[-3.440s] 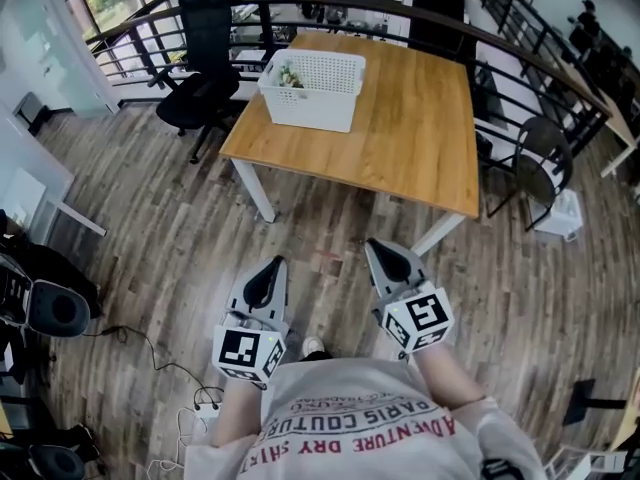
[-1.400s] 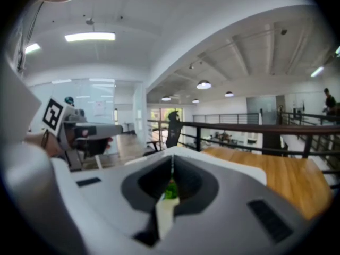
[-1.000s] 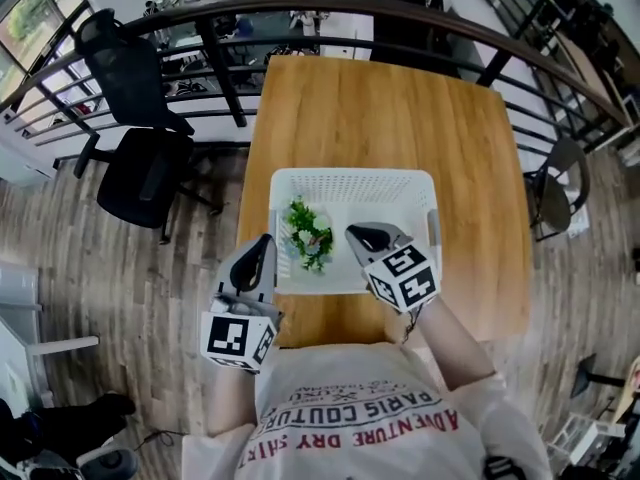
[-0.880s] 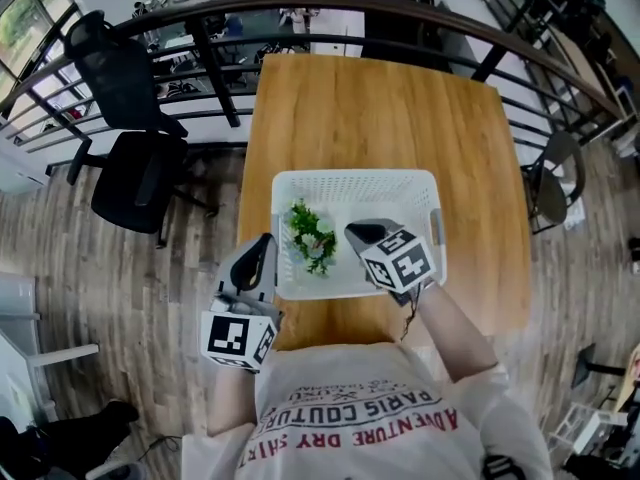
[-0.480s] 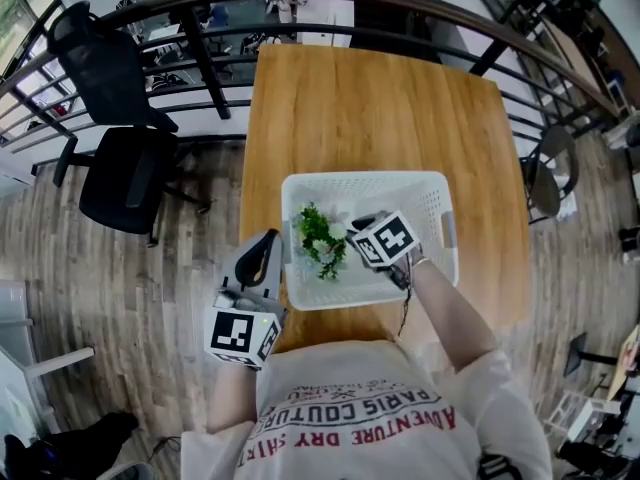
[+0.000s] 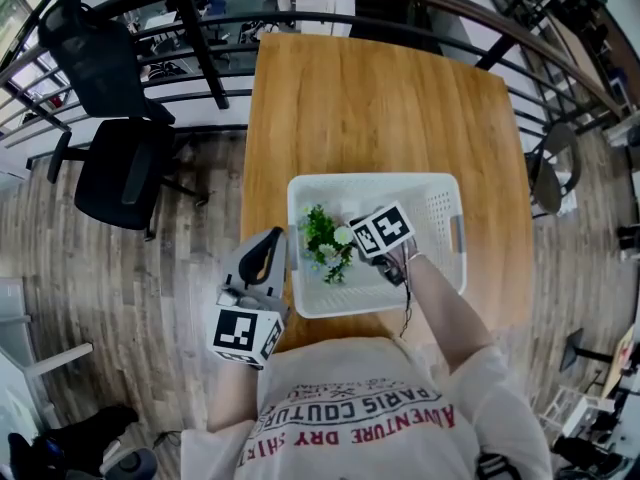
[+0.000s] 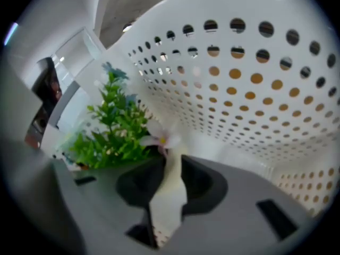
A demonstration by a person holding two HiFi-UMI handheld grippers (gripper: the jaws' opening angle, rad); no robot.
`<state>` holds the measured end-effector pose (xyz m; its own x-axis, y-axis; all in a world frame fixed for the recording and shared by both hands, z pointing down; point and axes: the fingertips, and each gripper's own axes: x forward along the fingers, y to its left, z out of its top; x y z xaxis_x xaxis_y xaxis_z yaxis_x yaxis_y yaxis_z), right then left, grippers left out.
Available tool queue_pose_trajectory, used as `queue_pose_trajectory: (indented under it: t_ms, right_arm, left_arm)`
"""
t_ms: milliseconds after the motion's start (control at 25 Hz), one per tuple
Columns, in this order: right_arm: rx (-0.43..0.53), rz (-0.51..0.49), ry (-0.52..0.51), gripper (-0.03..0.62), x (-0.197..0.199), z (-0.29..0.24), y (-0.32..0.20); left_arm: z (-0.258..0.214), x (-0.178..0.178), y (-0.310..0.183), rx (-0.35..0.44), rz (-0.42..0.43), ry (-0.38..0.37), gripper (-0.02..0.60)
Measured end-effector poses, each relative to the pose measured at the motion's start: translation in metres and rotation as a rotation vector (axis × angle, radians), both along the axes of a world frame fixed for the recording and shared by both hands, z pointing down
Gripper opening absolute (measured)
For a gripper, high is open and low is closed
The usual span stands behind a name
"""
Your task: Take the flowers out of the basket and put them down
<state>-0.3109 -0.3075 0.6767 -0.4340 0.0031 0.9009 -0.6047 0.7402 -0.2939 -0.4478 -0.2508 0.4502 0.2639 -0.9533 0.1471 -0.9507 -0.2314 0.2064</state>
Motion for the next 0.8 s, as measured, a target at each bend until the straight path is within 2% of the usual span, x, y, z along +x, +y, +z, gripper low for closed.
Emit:
queue_pose_trajectory:
  t_ms: [240,800]
  right_arm:
    - [-0.057,0.031,0.005,0.114,-0.0027,0.0099,0.0028]
    - [-0.036,0.083,-0.019,0.085,-0.0037,0.0074,0.0052]
  left_arm:
    - [0.0066,-0.0012,-0.0032,-0.010,0.004,0.005,0.026]
    - [0.0077,0.0032,0.0051,-0.021,0.019,-0.035,0.026]
